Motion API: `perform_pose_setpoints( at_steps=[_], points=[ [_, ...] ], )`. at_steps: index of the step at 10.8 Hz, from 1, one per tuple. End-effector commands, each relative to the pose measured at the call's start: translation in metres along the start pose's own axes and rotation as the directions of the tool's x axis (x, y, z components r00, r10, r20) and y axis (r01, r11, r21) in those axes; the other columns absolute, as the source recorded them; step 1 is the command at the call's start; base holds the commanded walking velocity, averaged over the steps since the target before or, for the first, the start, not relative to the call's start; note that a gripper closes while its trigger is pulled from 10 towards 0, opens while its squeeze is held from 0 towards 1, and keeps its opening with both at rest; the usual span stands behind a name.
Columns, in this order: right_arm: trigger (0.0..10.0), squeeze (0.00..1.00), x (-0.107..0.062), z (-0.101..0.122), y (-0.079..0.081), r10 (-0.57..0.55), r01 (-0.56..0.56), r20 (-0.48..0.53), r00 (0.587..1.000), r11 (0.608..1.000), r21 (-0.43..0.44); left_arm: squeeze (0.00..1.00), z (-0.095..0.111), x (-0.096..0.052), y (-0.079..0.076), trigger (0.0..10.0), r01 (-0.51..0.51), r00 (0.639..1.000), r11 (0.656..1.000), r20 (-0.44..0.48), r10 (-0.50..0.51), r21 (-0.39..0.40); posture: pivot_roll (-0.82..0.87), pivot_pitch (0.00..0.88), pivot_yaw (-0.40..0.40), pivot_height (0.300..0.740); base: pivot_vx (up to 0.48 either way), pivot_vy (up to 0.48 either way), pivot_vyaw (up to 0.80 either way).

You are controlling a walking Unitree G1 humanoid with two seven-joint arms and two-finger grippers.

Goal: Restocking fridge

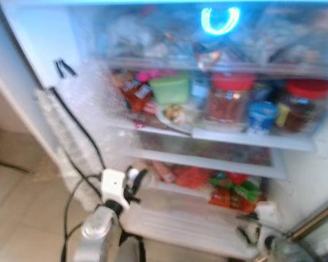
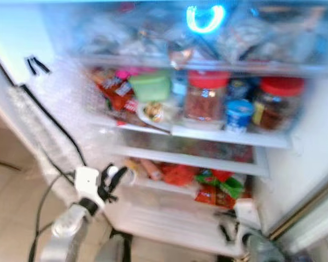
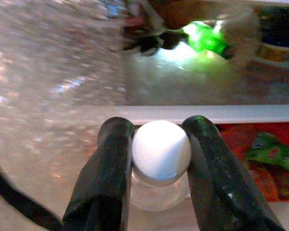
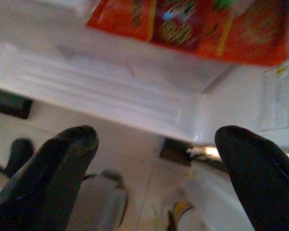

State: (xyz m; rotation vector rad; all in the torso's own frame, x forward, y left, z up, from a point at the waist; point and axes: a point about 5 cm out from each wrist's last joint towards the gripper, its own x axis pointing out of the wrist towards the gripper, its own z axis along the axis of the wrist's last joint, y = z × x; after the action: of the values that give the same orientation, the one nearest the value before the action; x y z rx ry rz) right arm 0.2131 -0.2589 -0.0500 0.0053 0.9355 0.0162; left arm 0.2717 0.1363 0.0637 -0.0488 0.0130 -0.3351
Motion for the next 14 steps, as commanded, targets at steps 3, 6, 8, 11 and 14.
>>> perform_pose_setpoints(
  at_steps=[3, 6, 8, 11, 14],
  points=[
    [10.0, 0.00, -0.001, 0.003, -0.004, -0.008, 0.008, 0.007, 1.000, 1.000, 0.006, 0.00, 0.013, 0.015, 0.000, 10.0, 0.011, 0.999, 1.000, 0.051, -0.011, -0.003, 0.01, 0.020, 0.005, 0.650, 0.000, 0.000, 0.00],
    [10.0, 0.00, -0.001, 0.003, -0.004, 0.000, 0.000, 0.016, 1.000, 1.000, 0.010, 0.00, 0.030, 0.037, 0.001, 10.0, 0.024, 0.990, 1.000, 0.139, -0.026, 0.016, -0.01, 0.026, 0.000, 0.650, 0.000, 0.000, 0.00],
    [10.0, 0.00, -0.002, 0.002, -0.005, -0.002, 0.001, 0.020, 1.000, 1.000, 0.015, 0.00, 0.035, 0.049, 0.003, 10.0, 0.016, 0.988, 1.000, 0.156, -0.018, 0.011, -0.03, 0.030, 0.000, 0.650, 0.000, 0.000, 0.00],
    [10.0, 0.00, -0.003, 0.000, -0.008, -0.007, 0.007, 0.028, 1.000, 1.000, 0.027, 0.00, 0.032, 0.065, 0.012, 10.0, -0.056, 0.988, 0.997, 0.138, 0.064, -0.061, -0.07, 0.050, -0.006, 0.650, 0.000, 0.000, 0.00],
    [10.0, 0.00, -0.005, -0.003, -0.011, -0.006, 0.005, 0.031, 0.999, 0.999, 0.033, 0.00, 0.039, 0.076, 0.010, 10.0, -0.049, 0.986, 0.995, 0.154, 0.062, -0.087, -0.10, 0.063, -0.011, 0.650, 0.000, 0.000, 0.00]
  ],
)
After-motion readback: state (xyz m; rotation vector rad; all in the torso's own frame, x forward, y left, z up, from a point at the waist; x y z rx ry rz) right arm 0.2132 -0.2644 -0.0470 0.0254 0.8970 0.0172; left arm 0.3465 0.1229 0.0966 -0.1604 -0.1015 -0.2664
